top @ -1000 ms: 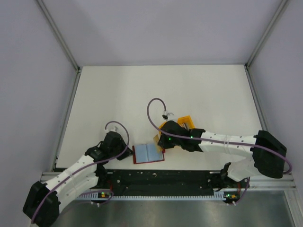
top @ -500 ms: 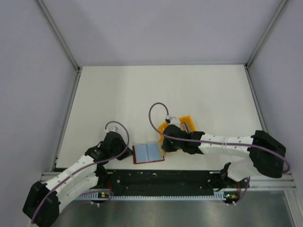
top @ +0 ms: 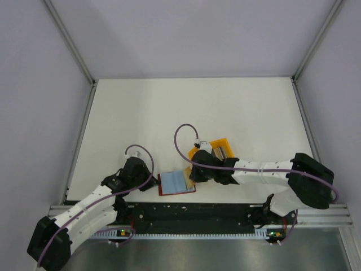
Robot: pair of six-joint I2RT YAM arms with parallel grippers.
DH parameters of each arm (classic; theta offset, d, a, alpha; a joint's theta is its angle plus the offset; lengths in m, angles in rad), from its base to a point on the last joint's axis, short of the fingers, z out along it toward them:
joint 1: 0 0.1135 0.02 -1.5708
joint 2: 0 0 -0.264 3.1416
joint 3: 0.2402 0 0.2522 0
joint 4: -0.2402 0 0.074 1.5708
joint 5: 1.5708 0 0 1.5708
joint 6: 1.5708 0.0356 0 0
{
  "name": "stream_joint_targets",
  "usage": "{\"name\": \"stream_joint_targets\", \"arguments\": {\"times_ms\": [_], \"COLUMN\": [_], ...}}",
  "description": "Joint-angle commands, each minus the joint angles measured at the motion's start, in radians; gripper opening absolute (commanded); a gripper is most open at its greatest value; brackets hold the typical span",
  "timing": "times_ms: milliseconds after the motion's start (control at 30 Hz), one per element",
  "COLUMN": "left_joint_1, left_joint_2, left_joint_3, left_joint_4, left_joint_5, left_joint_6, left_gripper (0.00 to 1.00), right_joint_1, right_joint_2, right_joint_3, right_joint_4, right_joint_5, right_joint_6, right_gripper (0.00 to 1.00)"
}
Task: Put the credit cards into the card holder
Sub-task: Insert the credit card into the card holder.
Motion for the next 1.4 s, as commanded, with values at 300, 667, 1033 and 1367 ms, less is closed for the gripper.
{"name": "stream_joint_targets", "arguments": {"times_ms": [300,667,1033,1367], "left_joint_1": [-0.002,0.0,0.0,-0.002], "left_joint_2": [0.01,0.004,0.004,0.002], "left_joint_3": [-0.01,-0.019,-0.019,-0.018], "left_joint_4": [0.031,0.032,0.029,0.028], "left_joint_5": [-0.005,-0.006,-0.017,-0.015], "left_joint_6": [0.004,-0.002,-0.002,-0.004], "left_gripper": [0.0,0.0,0.0,0.0], "right_joint_1": [0.029,0.062,0.066,0.032], "right_joint_2": [0.1,0.226,0.03,0.022], "right_joint_3": [0.162,0.267,0.149,0.017], "right_joint_4": [0.029,0.113,0.219,0.234], "right_joint_5": [-0.094,-0.32,-0.179,-0.087], "right_joint_6": [-0.044,-0.099,-0.108,0.019], "right_gripper": [0.0,0.0,0.0,0.0]}}
